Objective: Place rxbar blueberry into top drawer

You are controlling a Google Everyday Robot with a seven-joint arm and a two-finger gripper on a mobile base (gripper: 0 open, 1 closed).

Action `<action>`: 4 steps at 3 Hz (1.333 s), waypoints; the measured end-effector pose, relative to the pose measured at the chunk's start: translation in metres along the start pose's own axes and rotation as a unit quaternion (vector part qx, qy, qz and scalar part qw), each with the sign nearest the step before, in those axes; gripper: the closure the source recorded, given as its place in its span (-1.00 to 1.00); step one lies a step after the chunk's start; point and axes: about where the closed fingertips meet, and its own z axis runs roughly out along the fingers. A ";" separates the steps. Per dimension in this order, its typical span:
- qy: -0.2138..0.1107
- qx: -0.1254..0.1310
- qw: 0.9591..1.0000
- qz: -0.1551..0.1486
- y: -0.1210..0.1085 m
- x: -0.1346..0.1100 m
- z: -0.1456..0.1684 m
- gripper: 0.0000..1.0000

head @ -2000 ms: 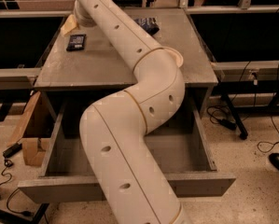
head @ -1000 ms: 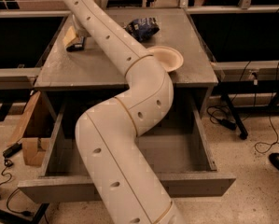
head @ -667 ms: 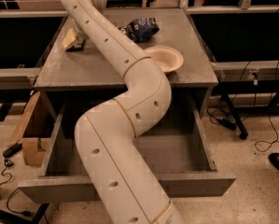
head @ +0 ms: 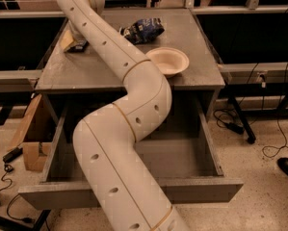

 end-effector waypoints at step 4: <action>0.000 0.000 1.000 0.000 0.000 0.000 0.000 1.00</action>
Offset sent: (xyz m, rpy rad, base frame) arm 0.0000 0.0000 0.0000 0.0000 0.0000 0.0000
